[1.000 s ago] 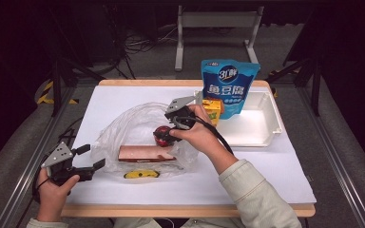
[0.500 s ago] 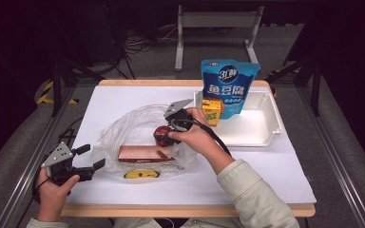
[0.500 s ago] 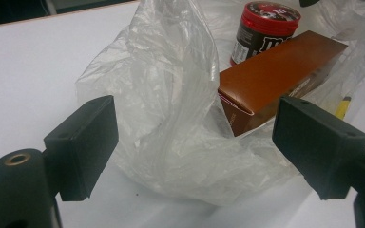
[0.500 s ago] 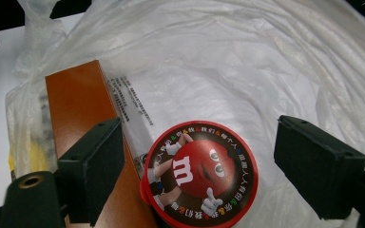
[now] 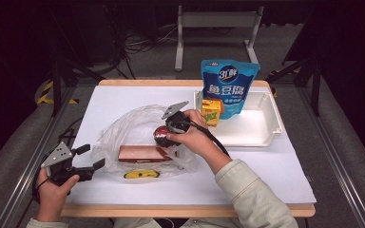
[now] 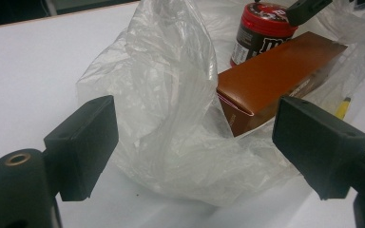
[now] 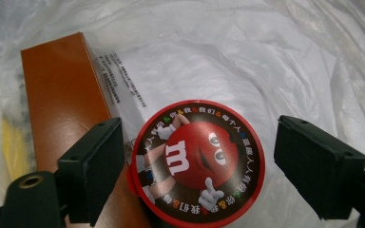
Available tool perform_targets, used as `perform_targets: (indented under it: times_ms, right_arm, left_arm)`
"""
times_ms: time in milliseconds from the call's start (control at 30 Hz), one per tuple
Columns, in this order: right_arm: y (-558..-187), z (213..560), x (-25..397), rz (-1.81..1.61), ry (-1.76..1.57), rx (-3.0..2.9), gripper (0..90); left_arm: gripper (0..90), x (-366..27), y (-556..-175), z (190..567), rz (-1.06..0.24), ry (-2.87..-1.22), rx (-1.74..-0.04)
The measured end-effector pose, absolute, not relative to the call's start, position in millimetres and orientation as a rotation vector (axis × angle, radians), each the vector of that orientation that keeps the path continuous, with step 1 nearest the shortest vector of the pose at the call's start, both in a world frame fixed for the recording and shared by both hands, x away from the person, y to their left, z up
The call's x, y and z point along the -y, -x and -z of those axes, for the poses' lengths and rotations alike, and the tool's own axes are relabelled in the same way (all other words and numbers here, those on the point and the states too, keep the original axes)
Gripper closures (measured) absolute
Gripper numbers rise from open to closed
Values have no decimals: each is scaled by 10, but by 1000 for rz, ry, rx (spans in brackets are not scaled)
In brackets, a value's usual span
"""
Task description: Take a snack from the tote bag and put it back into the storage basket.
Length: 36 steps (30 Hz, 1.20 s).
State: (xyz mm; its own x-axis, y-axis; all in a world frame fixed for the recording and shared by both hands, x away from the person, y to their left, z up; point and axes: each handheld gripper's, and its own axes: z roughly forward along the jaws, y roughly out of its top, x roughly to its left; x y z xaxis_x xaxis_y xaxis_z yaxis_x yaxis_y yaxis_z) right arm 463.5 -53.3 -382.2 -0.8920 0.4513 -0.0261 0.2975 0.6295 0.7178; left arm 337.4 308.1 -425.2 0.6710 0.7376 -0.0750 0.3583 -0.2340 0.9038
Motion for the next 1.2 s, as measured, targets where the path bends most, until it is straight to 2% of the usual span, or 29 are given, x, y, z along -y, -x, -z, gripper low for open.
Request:
perform_targets:
  times_ms: [1200]
  right_arm:
    - [-4679,3953,497,-1028,-670,-2680,183]
  left_arm:
    - [160,-3078,-3374,4255,-446,-1842,-866]
